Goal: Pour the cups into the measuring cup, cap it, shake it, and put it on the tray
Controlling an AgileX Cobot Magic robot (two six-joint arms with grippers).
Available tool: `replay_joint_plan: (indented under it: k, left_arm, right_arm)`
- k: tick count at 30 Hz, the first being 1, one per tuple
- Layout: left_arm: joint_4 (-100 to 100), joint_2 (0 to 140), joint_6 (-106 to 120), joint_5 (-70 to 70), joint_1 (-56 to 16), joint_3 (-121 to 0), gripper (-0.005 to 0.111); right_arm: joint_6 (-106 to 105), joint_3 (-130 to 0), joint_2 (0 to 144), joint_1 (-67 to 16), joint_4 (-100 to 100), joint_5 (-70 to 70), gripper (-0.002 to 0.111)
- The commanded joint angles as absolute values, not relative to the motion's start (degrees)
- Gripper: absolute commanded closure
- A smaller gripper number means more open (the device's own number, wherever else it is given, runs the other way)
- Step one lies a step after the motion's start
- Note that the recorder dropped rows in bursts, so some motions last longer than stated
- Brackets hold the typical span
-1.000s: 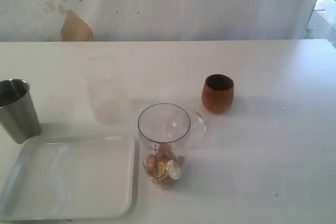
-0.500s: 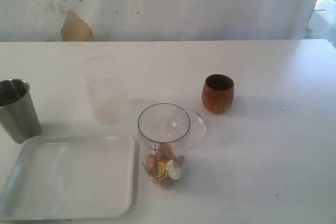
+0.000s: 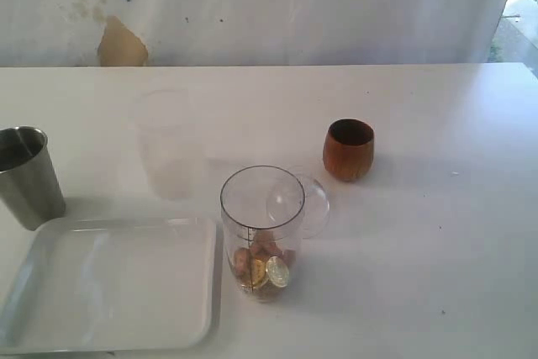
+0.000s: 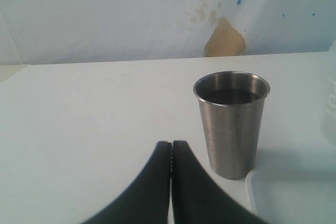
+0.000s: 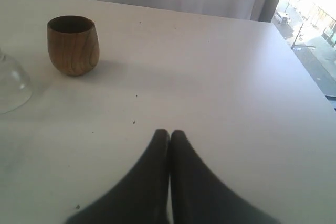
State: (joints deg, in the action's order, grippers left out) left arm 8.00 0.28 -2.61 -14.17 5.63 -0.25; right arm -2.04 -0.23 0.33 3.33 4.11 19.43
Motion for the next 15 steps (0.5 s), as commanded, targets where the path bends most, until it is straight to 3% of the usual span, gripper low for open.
replay_joint_plan:
  k: [1, 15]
  left_arm:
    - [7.8, 0.0, -2.7, -13.7, 5.5, 0.0, 0.106]
    - [7.8, 0.0, -2.7, -13.7, 5.5, 0.0, 0.106]
  right_arm:
    - [-4.1, 0.0, 0.0, 3.5, 2.4, 18.9, 0.108]
    - [-4.4, 0.0, 0.0, 3.5, 2.0, 19.6, 0.108]
